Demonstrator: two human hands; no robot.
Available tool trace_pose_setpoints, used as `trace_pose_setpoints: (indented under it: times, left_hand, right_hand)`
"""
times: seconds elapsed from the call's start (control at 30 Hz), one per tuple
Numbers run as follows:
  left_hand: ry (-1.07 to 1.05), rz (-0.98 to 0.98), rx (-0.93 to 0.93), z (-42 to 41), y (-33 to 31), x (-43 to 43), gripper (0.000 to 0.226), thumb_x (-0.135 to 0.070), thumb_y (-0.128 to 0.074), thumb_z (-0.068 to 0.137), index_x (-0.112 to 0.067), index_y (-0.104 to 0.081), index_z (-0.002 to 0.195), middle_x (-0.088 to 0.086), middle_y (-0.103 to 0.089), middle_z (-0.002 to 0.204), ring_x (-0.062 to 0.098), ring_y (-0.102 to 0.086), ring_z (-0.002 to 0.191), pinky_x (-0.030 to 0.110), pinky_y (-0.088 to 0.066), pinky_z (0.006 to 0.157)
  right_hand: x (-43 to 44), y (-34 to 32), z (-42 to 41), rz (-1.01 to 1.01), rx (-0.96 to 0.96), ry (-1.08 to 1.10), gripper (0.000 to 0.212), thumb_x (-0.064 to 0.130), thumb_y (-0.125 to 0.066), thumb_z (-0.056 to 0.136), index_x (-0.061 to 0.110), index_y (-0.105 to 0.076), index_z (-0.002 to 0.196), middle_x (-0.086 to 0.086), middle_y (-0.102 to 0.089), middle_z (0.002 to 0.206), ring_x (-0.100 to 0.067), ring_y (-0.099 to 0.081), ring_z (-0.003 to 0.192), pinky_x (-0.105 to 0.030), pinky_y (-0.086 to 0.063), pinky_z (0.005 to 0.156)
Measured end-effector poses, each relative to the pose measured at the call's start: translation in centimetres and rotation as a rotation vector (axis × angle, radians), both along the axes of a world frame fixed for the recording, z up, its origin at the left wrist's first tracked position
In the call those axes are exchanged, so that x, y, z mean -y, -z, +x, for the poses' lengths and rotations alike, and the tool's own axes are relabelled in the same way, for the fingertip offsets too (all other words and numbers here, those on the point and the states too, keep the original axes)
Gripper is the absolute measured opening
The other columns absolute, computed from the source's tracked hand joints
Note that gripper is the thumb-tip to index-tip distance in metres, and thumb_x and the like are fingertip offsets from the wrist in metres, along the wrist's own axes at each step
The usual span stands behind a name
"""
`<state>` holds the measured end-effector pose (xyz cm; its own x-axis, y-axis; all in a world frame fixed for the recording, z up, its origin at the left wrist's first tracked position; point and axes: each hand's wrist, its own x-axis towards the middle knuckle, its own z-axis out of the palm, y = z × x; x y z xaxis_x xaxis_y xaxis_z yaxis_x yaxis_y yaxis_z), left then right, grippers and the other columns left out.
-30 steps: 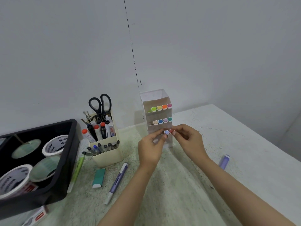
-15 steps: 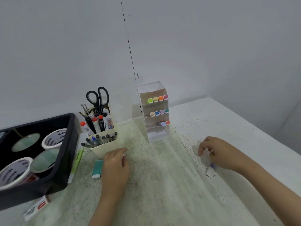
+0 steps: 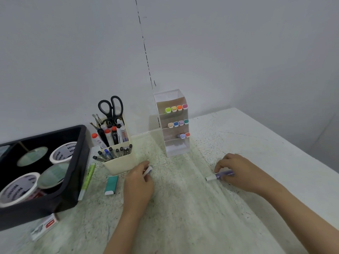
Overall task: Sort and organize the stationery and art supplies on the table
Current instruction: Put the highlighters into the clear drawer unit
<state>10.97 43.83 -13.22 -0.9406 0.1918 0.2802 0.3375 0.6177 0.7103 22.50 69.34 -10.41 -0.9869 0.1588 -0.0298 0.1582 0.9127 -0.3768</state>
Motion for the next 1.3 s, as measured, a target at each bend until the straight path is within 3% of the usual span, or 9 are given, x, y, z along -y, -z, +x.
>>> trace_pose_setpoints:
  times: [0.13, 0.33, 0.57, 0.77, 0.87, 0.97, 1.07, 1.13, 1.3]
  left_hand:
    - [0.091, 0.091, 0.004, 0.4, -0.9, -0.5, 0.037, -0.003, -0.050, 0.091, -0.016, -0.058, 0.125, -0.007, -0.058, 0.113, 0.005, -0.052, 0.099, 0.017, -0.038, 0.084]
    - [0.114, 0.315, 0.131, 0.1, -1.9, -0.9, 0.033, -0.003, -0.060, 0.087, -0.031, -0.061, 0.105, -0.005, -0.060, 0.102, -0.002, -0.057, 0.085, 0.010, -0.047, 0.064]
    - [0.176, 0.544, 0.188, -0.2, -4.1, -1.8, 0.030, 0.000, -0.070, 0.080, -0.028, -0.069, 0.090, -0.002, -0.066, 0.080, -0.002, -0.060, 0.067, 0.011, -0.049, 0.063]
    - [0.183, 0.582, 0.074, -0.3, -5.6, -3.2, 0.027, -0.003, -0.076, 0.074, -0.026, -0.069, 0.086, -0.014, -0.068, 0.071, -0.001, -0.060, 0.063, 0.010, -0.047, 0.059]
    - [0.201, 0.609, -0.021, -0.2, -6.1, -3.8, 0.026, -0.003, -0.076, 0.075, -0.026, -0.068, 0.085, -0.018, -0.069, 0.073, -0.001, -0.058, 0.061, 0.011, -0.045, 0.057]
    - [0.208, 0.634, -0.133, 0.2, -6.8, -4.3, 0.026, -0.001, -0.072, 0.078, -0.024, -0.068, 0.088, -0.021, -0.069, 0.074, -0.002, -0.062, 0.062, 0.009, -0.043, 0.054]
    - [0.183, 0.632, -0.246, 0.0, -7.2, -4.2, 0.031, 0.000, -0.071, 0.079, -0.028, -0.064, 0.090, -0.026, -0.067, 0.074, -0.002, -0.063, 0.065, 0.008, -0.043, 0.054]
    - [0.155, 0.612, -0.320, -0.2, -7.4, -4.0, 0.035, -0.001, -0.071, 0.079, -0.033, -0.062, 0.091, -0.029, -0.065, 0.075, -0.002, -0.062, 0.066, 0.008, -0.044, 0.055]
    - [0.103, 0.626, -0.400, -0.7, -7.4, -3.9, 0.037, -0.001, -0.072, 0.078, -0.034, -0.061, 0.091, -0.032, -0.064, 0.079, -0.002, -0.062, 0.068, 0.010, -0.046, 0.058]
  right_hand:
    - [-0.7, -0.6, 0.0, 0.136, 0.034, 0.074, 0.024, 0.027, -0.062, 0.086, 0.035, -0.057, 0.108, 0.010, -0.046, 0.103, -0.010, -0.042, 0.096, -0.024, -0.036, 0.078]
    - [-1.4, -1.1, 0.4, 0.200, 0.099, 0.136, 0.012, 0.042, -0.062, 0.086, 0.032, -0.055, 0.089, 0.010, -0.047, 0.094, -0.008, -0.042, 0.085, -0.021, -0.029, 0.065]
    - [0.1, -1.8, -0.8, -0.246, -0.115, 0.173, 0.014, 0.035, -0.057, 0.092, 0.034, -0.059, 0.078, 0.007, -0.057, 0.068, -0.009, -0.044, 0.056, -0.022, -0.032, 0.054]
    - [2.2, -4.3, -3.1, -0.484, -0.332, 0.269, 0.034, 0.041, -0.073, 0.077, 0.009, -0.065, 0.070, 0.009, -0.044, 0.046, -0.001, -0.039, 0.037, -0.011, -0.030, 0.041]
    - [3.0, -5.9, -4.1, -0.643, -0.347, 0.217, 0.029, 0.037, -0.073, 0.078, 0.009, -0.066, 0.073, -0.002, -0.058, 0.051, -0.005, -0.047, 0.037, -0.018, -0.039, 0.042]
    - [4.0, -6.9, -4.9, -0.599, -0.384, 0.155, 0.026, 0.039, -0.073, 0.077, 0.013, -0.067, 0.077, -0.016, -0.059, 0.066, -0.007, -0.051, 0.043, -0.018, -0.042, 0.046]
    - [5.0, -7.3, -5.5, -0.567, -0.519, 0.167, 0.024, 0.034, -0.077, 0.075, 0.014, -0.064, 0.073, 0.004, -0.050, 0.050, -0.007, -0.038, 0.045, -0.018, -0.036, 0.049]
    - [5.4, -7.4, -5.8, -0.538, -0.602, 0.150, 0.024, 0.028, -0.078, 0.076, 0.013, -0.060, 0.070, 0.011, -0.057, 0.046, -0.008, -0.032, 0.045, -0.018, -0.034, 0.049]
    - [5.9, -6.6, -6.7, -0.370, -0.816, 0.098, 0.015, 0.026, -0.077, 0.076, 0.015, -0.068, 0.079, 0.012, -0.059, 0.064, -0.007, -0.047, 0.059, -0.012, -0.035, 0.055]
